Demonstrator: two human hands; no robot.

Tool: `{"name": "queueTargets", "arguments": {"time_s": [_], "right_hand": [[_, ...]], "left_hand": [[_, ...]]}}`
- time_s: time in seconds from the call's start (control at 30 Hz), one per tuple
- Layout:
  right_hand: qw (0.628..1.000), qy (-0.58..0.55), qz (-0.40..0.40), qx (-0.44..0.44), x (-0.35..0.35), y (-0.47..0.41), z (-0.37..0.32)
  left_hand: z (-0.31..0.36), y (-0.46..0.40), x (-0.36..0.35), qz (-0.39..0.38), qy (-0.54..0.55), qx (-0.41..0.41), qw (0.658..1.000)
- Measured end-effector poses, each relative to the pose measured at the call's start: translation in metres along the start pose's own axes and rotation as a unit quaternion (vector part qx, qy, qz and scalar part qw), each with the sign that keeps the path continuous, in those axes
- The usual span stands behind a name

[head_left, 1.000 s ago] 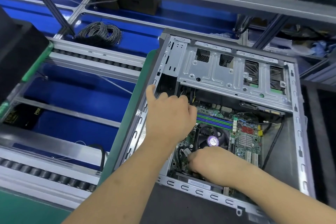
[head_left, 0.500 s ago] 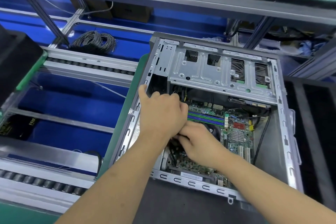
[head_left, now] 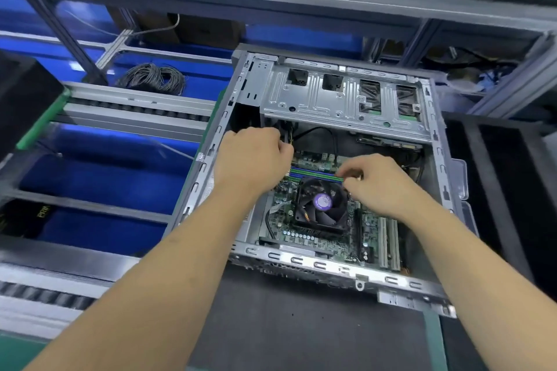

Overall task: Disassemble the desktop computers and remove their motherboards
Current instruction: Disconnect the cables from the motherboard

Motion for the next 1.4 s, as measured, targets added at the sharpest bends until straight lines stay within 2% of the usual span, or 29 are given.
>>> {"name": "queueTargets", "arguments": {"time_s": [0.1,0.23,0.37,0.5,0.57,0.6,0.67,0.77,0.9,1.0,1.07,1.1,1.2,1.27,1.4], "right_hand": [[0.988,0.116,-0.094,-0.043,-0.017,0.017,0.03],[0.942,0.21,-0.256,-0.061,-0.054,0.038,0.047],[0.91,0.288,-0.3,-0.007,-0.077,0.042,0.034],[0.908,0.302,-0.29,-0.007,-0.079,0.041,0.034],[0.908,0.308,-0.284,-0.013,-0.077,0.04,0.036],[0.906,0.31,-0.289,-0.014,-0.077,0.041,0.035],[0.902,0.306,-0.304,-0.014,-0.078,0.043,0.032],[0.904,0.283,-0.319,-0.009,-0.077,0.046,0.029],[0.929,0.226,-0.293,0.022,-0.067,0.048,0.022],[0.964,0.144,-0.219,0.046,-0.052,0.049,0.015],[0.975,0.135,-0.173,0.023,-0.044,0.048,0.023],[0.982,0.124,-0.145,-0.001,-0.041,0.046,0.028],[0.995,0.056,-0.068,-0.053,-0.031,0.04,0.034],[0.996,0.001,-0.06,-0.064,-0.03,0.037,0.035],[0.992,-0.051,-0.078,-0.09,-0.032,0.038,0.039]], "left_hand": [[-0.001,-0.002,0.0,0.003,-0.007,0.013,1.0],[-0.004,-0.003,0.0,0.002,-0.004,0.033,0.999],[-0.003,-0.004,0.003,0.005,-0.007,0.037,0.999],[0.024,0.005,0.01,0.065,-0.114,-0.06,0.99],[0.053,0.017,0.004,0.071,-0.097,-0.072,0.99],[0.069,0.023,-0.007,0.033,-0.078,-0.08,0.993],[0.096,0.036,-0.044,-0.102,-0.057,-0.106,0.987],[0.1,0.052,-0.089,-0.299,-0.052,-0.095,0.948],[0.088,0.053,-0.109,-0.368,-0.073,-0.089,0.923],[0.085,0.053,-0.114,-0.399,-0.057,-0.068,0.913],[0.088,0.052,-0.11,-0.387,-0.045,-0.07,0.918],[0.092,0.049,-0.103,-0.355,-0.043,-0.077,0.931],[0.099,0.038,-0.065,-0.187,-0.027,-0.088,0.978],[0.098,0.033,-0.041,-0.111,-0.028,-0.109,0.987],[0.082,0.021,-0.013,-0.105,-0.062,-0.188,0.975]]}}
Point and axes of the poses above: each hand's wrist, its own y-axis away from the middle knuckle, its own x-axis out of the back of the hand, z = x × y, the point moved 7 cm from there along -y, towards the middle knuckle, and after that the axes turned 3 degrees about -x, right-handed, at the moved point
